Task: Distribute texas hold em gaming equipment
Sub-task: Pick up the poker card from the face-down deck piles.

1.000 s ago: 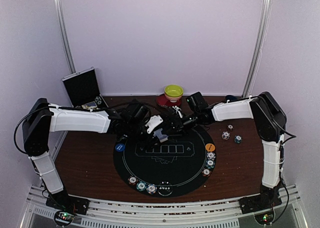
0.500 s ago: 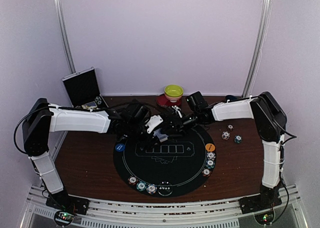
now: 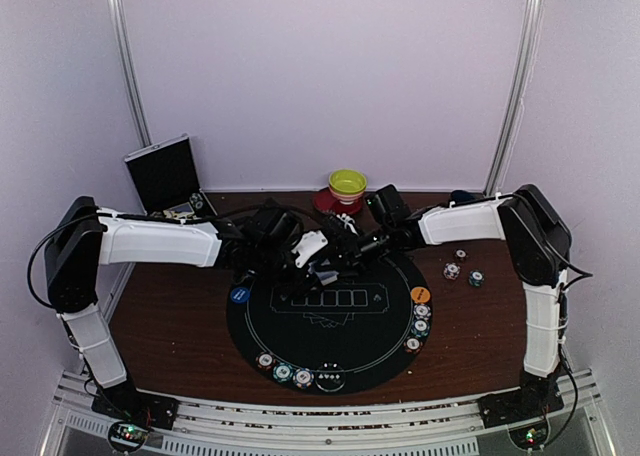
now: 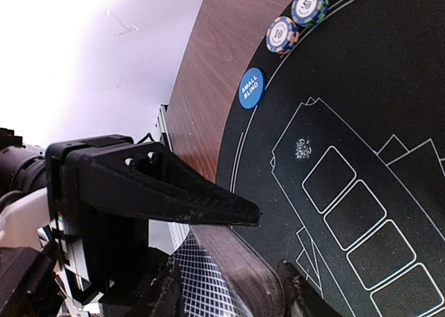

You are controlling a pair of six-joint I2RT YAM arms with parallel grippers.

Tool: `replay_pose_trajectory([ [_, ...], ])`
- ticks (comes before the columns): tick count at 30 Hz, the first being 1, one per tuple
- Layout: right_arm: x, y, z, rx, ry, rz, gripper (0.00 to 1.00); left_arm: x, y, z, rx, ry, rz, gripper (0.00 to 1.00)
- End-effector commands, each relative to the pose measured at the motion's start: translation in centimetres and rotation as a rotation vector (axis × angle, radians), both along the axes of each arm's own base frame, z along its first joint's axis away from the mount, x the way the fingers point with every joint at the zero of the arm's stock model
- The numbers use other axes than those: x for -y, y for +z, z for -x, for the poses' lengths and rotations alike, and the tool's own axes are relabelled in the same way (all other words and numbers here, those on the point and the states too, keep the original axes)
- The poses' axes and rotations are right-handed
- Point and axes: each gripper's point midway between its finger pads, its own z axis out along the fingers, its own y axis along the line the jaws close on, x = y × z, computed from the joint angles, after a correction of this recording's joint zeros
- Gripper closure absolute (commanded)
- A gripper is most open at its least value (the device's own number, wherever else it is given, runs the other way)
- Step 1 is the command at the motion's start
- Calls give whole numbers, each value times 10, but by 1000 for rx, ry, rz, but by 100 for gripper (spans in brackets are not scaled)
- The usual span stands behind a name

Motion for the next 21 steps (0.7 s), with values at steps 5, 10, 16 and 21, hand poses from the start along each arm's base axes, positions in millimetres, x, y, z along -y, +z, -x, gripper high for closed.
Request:
replay_pose_trajectory([
  [5, -5, -14, 1, -16, 11, 9, 59, 11, 31, 1, 78, -29, 83, 41],
  [10, -4, -18, 3, -20, 29, 20, 60, 10, 38, 2, 92, -29, 99, 41],
  [16, -3, -14, 1, -17, 24, 15, 67, 9, 35, 2, 86, -30, 94, 42],
  [21, 6, -13, -8, -10, -2, 19, 72, 7, 41, 1, 98, -21, 101, 42],
])
